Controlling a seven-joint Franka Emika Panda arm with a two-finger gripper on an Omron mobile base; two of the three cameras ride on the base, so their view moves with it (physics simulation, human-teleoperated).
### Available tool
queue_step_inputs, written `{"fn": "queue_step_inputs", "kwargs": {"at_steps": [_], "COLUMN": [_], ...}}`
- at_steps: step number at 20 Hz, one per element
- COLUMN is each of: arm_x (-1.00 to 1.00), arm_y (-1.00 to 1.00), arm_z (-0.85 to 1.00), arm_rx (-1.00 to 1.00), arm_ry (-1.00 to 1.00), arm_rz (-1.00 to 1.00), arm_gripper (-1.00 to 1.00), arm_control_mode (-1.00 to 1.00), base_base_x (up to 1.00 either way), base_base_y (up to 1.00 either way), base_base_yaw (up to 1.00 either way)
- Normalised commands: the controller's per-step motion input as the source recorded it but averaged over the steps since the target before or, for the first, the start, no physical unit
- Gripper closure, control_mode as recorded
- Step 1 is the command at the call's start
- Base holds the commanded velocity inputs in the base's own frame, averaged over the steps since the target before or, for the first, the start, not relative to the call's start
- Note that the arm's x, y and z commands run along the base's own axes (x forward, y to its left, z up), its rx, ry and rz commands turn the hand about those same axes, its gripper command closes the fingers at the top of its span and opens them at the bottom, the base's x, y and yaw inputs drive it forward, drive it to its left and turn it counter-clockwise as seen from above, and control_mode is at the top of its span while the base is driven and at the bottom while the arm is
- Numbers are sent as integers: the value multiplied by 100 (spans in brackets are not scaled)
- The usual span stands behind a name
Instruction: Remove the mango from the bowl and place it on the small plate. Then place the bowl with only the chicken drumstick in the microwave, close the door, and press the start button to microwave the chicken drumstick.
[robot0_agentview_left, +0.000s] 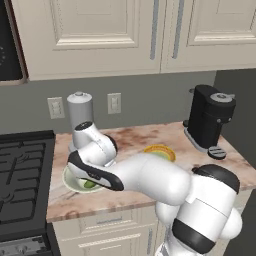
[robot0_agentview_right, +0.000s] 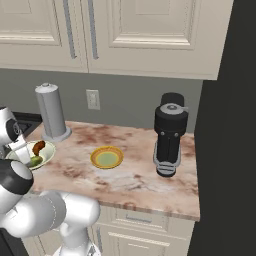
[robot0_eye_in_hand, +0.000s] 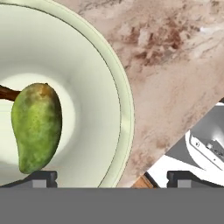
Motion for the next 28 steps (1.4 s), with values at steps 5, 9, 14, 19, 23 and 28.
{"fn": "queue_step_inputs", "kwargs": {"at_steps": [5, 9, 14, 19, 23, 28], "arm_x": [20, 31, 23, 7, 0, 0], "arm_y": [4, 21, 17, 14, 2, -6], "arm_z": [-1, 0, -4, -9, -14, -13], "arm_rx": [0, 0, 0, 0, 0, 0], "arm_ry": [-2, 0, 0, 0, 0, 0], "arm_rz": [12, 10, 9, 6, 2, 0], "arm_gripper": [-100, -100, -100, -100, -100, -100], "arm_control_mode": [-100, -100, -100, -100, -100, -100], "base_base_x": [0, 0, 0, 0, 0, 0], "base_base_y": [0, 0, 0, 0, 0, 0], "base_base_yaw": [0, 0, 0, 0, 0, 0]}}
